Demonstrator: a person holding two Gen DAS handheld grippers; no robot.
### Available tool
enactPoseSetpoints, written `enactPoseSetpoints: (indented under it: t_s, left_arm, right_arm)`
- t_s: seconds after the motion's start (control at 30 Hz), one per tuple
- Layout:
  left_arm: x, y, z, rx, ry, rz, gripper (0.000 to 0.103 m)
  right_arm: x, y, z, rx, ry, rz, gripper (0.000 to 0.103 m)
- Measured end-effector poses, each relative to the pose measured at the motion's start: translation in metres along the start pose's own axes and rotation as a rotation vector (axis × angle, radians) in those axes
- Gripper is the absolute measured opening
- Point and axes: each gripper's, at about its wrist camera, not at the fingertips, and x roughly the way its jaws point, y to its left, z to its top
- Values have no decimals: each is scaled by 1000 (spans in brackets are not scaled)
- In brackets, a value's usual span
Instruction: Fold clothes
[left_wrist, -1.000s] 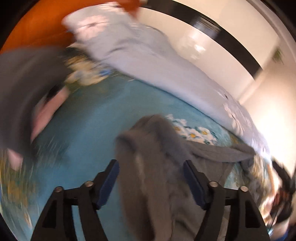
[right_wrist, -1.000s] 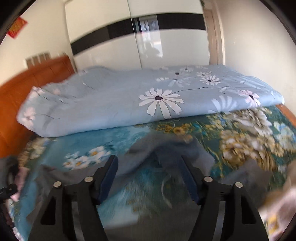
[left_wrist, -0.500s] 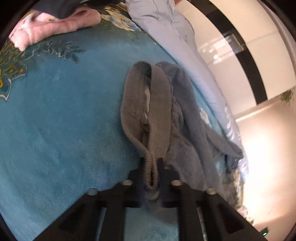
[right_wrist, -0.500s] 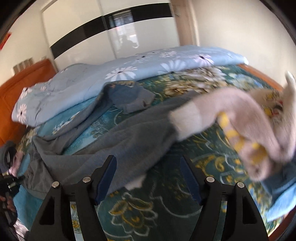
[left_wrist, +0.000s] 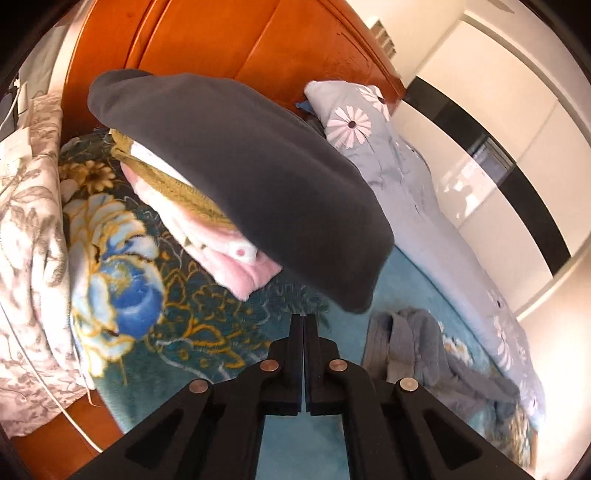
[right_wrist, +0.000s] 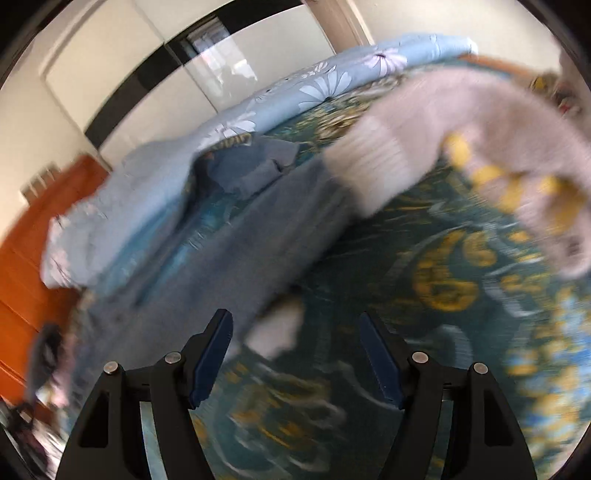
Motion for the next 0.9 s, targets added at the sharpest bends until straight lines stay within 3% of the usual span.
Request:
enactPoseSetpoints:
  t_s: [0.23, 0.27, 0.3, 0.33, 0.4, 0.53, 0.67, 0.73, 0.77, 0.8, 0.9]
  left_arm:
    - [12, -11, -29, 1, 148, -108, 3]
    - [17, -11, -34, -10, 170, -121, 6]
    - [22, -12, -39, -22, 192, -132, 19]
    - [26, -11, -43, -40, 207, -135, 38]
    - [34, -12, -53, -77, 242, -150, 54]
    - [55, -20, -74, -84, 327, -162, 62]
    - [82, -28, -92, -96, 388, -155, 63]
    - [84, -34, -95, -90, 357, -156, 59]
    - [83, -37, -95, -81, 339, -163, 49]
    - [82, -40, -95, -74, 322, -169, 26]
    - [72, -41, -87, -96, 272, -176, 12]
  right_arm:
    - [38, -6, 25, 185, 15, 0, 72]
    - [42, -6, 29, 203, 25, 1, 58]
    - [45, -6, 32, 220, 35, 2, 18]
    - [47, -6, 35, 234, 46, 0, 3]
    - [39, 2, 34, 212, 33, 1, 3]
    - [-17, 38, 24, 0, -111, 59, 3]
    - [-51, 38, 3, -56, -128, 88, 3]
    - [-57, 26, -9, -49, -112, 49, 3]
    - [-57, 19, -15, -40, -98, 42, 3]
    - [-55, 13, -20, -26, -82, 39, 3]
    - [-54, 1, -31, 5, -48, 45, 3]
